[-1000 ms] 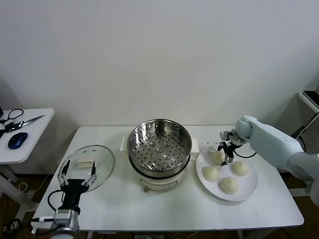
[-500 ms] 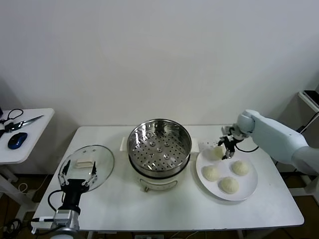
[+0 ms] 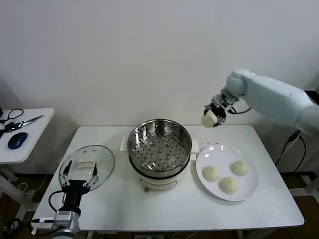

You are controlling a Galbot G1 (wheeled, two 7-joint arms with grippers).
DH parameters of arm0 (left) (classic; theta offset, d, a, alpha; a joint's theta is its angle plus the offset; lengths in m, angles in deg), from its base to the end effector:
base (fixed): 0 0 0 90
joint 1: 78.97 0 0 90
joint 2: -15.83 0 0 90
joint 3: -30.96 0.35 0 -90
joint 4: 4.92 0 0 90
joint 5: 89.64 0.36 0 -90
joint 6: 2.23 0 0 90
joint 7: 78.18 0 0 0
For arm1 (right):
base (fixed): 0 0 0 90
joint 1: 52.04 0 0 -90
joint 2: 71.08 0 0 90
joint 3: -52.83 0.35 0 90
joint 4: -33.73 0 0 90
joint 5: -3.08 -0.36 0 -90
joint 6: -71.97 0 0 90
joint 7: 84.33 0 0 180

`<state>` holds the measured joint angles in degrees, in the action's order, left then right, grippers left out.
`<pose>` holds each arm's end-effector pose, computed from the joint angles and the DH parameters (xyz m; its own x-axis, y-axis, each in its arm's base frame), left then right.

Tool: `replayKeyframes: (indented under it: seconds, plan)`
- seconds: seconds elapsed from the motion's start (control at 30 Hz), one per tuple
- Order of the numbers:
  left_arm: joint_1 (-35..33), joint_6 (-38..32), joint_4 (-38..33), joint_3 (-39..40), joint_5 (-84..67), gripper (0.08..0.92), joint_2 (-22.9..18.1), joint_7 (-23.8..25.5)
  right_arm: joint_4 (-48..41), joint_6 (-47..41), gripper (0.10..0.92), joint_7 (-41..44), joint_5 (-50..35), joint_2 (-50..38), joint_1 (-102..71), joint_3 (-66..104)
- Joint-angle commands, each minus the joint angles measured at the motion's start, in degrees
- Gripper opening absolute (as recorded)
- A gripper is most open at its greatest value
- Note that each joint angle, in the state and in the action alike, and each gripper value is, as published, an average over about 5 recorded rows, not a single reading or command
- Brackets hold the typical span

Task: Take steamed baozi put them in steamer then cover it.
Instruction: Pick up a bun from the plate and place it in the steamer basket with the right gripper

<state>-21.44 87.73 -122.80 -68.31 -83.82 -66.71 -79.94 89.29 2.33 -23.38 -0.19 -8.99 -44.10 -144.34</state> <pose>0.1718 0.0744 -0.3150 -0.9926 -0.1095 0.0519 -0.0896 0.9514 0.2946 0.6281 -0.0085 -0.0009 -0.3048 -0.1600 0.9389 -0.6114 -0.7230 -0.3217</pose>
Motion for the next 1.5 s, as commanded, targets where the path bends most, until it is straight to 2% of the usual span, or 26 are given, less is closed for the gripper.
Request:
replayKeyframes:
  seconds: [0.03, 0.4, 0.53, 0.87, 1.17, 1.5]
  plan:
    - [-0.5, -0.1, -0.1, 0.0, 0.0, 0.823, 0.1, 0.1, 6.8, 9.9, 0.729, -1.5, 6.6, 8.8, 6.4, -2.5]
    - [-1.3, -0.3, -0.2, -0.1, -0.7, 0.823, 1.5, -0.1, 2.3, 17.3, 0.729, -6.6, 26.6, 18.2, -5.4, 3.2]
    - [-1.4, -0.2, -0.2, -0.4, -1.0, 0.823, 1.8, -0.1, 0.3, 18.3, 0.729, -7.5, 30.1, 19.8, -9.1, 4.4]
    - [-1.6, -0.2, 0.0, -1.1, -1.7, 0.823, 2.2, -0.2, -3.6, 18.4, 0.729, -7.5, 32.1, 21.6, -13.4, 4.5]
    - [-1.7, -0.3, 0.1, -1.0, -1.7, 0.823, 2.3, -0.3, -5.6, 17.1, 0.730, -6.2, 28.4, 21.7, -13.8, 3.9]
    - [-1.9, -0.2, 0.1, -0.8, -1.6, 0.823, 2.1, -0.3, -4.1, 16.7, 0.821, -5.7, 25.1, 19.8, -10.8, 4.5]
